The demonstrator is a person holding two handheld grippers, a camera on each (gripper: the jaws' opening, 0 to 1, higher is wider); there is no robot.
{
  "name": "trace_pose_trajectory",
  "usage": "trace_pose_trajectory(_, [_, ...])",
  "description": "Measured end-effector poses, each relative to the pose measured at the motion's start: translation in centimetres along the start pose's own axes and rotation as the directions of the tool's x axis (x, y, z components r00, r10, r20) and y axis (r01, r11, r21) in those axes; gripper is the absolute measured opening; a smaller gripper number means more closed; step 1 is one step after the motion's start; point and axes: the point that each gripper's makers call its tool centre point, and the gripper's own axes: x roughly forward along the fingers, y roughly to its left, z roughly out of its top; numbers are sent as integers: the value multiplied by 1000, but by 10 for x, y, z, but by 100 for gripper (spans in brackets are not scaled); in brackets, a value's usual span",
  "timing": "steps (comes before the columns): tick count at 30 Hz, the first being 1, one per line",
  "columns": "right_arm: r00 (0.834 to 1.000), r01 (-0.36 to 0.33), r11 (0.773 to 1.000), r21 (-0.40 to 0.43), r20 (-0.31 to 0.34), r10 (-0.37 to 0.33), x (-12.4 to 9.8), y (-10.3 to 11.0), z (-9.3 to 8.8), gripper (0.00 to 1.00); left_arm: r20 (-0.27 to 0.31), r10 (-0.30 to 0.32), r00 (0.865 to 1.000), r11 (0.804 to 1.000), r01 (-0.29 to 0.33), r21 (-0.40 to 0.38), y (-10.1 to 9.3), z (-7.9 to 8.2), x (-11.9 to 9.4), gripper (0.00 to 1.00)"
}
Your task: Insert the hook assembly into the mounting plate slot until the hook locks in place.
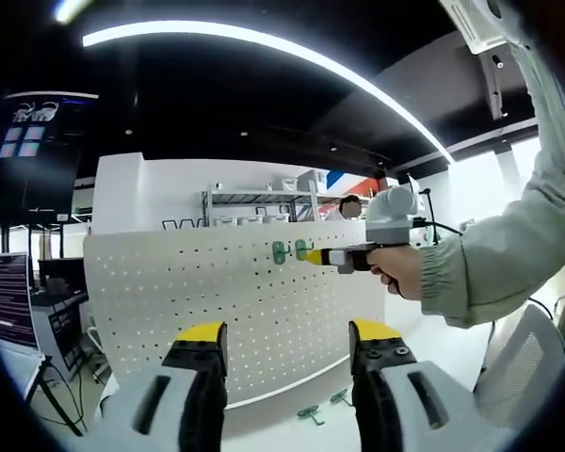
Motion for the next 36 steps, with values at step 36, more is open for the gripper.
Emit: trace_pose_trajectory(36, [985, -157, 988, 2, -70, 157, -98, 7, -9, 50, 14, -89, 996, 995, 88, 48, -42, 15, 1, 53])
